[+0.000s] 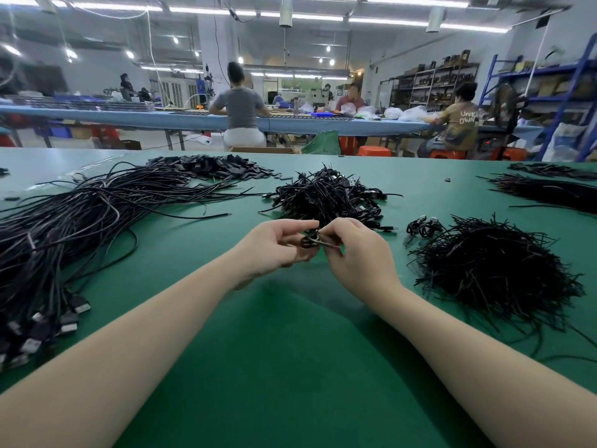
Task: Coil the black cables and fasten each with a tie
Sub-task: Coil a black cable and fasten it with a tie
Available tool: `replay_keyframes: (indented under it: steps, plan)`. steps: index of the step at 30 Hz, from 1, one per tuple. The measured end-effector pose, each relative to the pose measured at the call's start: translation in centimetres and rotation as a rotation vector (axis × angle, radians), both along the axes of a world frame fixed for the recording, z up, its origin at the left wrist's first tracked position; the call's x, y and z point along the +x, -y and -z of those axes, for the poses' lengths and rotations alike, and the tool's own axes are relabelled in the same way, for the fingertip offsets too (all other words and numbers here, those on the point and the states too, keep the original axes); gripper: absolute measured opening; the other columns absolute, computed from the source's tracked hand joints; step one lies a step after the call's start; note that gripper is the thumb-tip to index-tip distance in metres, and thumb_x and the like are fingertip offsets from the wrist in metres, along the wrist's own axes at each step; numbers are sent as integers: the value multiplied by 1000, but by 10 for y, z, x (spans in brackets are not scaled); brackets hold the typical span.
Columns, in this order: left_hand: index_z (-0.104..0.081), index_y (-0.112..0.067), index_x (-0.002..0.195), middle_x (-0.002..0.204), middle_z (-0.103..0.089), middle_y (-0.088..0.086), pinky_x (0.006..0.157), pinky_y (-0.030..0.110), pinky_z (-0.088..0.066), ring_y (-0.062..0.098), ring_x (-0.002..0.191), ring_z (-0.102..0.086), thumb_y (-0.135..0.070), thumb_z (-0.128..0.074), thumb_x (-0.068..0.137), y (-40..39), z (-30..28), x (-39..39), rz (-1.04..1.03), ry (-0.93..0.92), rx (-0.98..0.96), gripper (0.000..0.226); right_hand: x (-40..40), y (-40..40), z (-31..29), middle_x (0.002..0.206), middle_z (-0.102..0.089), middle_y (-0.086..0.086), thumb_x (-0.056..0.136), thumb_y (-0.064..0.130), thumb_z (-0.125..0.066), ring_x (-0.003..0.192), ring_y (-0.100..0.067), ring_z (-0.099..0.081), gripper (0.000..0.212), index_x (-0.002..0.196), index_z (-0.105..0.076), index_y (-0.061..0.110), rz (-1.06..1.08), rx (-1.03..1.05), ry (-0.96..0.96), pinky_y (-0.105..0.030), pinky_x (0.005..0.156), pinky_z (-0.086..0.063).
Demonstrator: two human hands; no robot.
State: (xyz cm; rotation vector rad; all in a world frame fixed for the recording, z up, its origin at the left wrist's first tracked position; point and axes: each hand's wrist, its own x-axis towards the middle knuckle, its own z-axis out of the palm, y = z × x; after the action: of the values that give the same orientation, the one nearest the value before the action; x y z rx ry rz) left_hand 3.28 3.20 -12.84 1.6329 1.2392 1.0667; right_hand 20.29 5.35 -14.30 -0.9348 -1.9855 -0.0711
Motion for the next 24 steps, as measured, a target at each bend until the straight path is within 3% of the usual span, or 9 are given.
replay_keyframes:
  steps: [2,4,7,10,13,15,19,21,24]
  plan:
    - [-73,-21,107,85,-73,5,71,14,-45,4,70,-58,-11,-72,84,-2,2,0,-108,-9,146,25,-3,2,0,89,-69,-7,86,8,-63,74,-33,-62,6,88,-68,6,-27,40,-6,-42,59,-49]
    - [-75,-22,87,74,-68,6,67,19,-43,9,66,-52,-26,-70,86,-2,2,0,-166,-48,208,6,-7,4,-1,88,-69,-8,86,8,-64,71,-32,-63,6,88,-68,5,-29,83,-19,-40,56,-49]
    - [-68,-11,81,70,-61,2,61,25,-42,10,64,-53,-37,-61,91,-1,4,3,-204,-122,194,28,-8,6,-4,82,-68,-9,86,6,-64,68,-33,-62,6,84,-68,2,-21,132,-15,-38,53,-49]
    - [-63,-23,80,67,-65,-4,58,24,-44,13,64,-58,-31,-58,94,0,0,11,-169,133,8,17,-4,6,-6,72,-65,-10,80,1,-68,62,-32,-61,4,77,-66,2,35,278,135,-35,53,-48]
    - [-59,-23,87,56,-59,-4,41,15,-35,11,49,-43,-20,-59,90,1,-5,11,-171,387,-253,4,-3,5,-6,67,-60,-8,69,-5,-71,58,-29,-57,13,70,-63,6,80,459,286,-32,52,-45]
    - [-68,-23,98,61,-63,-2,39,13,-35,9,49,-44,-19,-57,93,3,-6,9,-139,443,-285,13,-4,5,-5,69,-61,-7,72,-3,-70,61,-29,-58,11,72,-64,6,79,433,272,-33,54,-45]
    - [-72,-29,102,94,-73,2,56,18,-49,12,74,-67,2,-47,93,4,1,4,6,365,-144,41,-2,5,-4,80,-68,-10,83,2,-65,69,-33,-61,3,83,-67,3,26,165,57,-32,63,-42]
    - [-68,-29,109,96,-74,-1,68,17,-50,11,84,-66,14,-47,89,3,8,3,24,261,-7,52,-1,3,-3,83,-69,-9,85,3,-64,70,-34,-61,4,86,-68,3,10,106,3,-30,62,-39]
    - [-70,-15,111,94,-74,3,83,19,-52,12,90,-66,15,-55,88,0,13,3,-108,203,146,41,-6,4,-3,88,-70,-11,87,5,-63,74,-35,-63,7,89,-69,2,-26,107,23,-35,60,-47]
